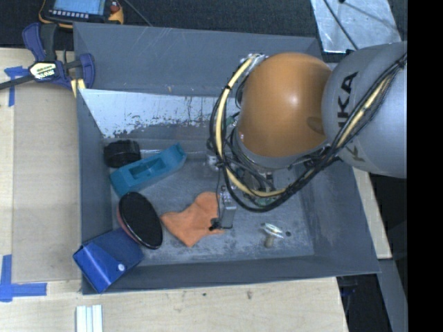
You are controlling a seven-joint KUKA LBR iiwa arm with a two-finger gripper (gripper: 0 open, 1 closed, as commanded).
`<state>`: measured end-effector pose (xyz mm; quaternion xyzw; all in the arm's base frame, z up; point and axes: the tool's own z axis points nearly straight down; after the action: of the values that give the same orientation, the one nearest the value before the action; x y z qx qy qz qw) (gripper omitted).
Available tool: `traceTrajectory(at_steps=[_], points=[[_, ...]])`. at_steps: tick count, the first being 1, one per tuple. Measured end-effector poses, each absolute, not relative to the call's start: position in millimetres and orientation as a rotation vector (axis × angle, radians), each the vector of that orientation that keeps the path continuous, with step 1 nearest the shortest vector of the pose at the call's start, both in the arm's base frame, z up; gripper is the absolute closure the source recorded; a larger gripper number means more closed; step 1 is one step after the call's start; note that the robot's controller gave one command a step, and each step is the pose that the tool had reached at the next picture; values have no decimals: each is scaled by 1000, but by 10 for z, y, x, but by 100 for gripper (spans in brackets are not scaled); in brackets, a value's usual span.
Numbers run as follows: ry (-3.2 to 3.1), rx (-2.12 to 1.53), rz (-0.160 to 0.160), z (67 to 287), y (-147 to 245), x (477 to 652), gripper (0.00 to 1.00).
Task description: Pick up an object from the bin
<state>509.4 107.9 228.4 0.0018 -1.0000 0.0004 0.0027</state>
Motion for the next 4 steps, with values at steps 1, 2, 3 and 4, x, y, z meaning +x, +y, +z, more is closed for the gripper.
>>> traceTrajectory(at_steps=[1, 2, 3, 4], points=[[-3144, 0, -1, 2331, 1073, 5108, 0], [-3145, 148, -1, 1789, 949, 5225, 0], [-3106, 481, 0, 1598, 689, 5530, 0], [-3065, 698, 0, 1484, 672, 5555, 0]])
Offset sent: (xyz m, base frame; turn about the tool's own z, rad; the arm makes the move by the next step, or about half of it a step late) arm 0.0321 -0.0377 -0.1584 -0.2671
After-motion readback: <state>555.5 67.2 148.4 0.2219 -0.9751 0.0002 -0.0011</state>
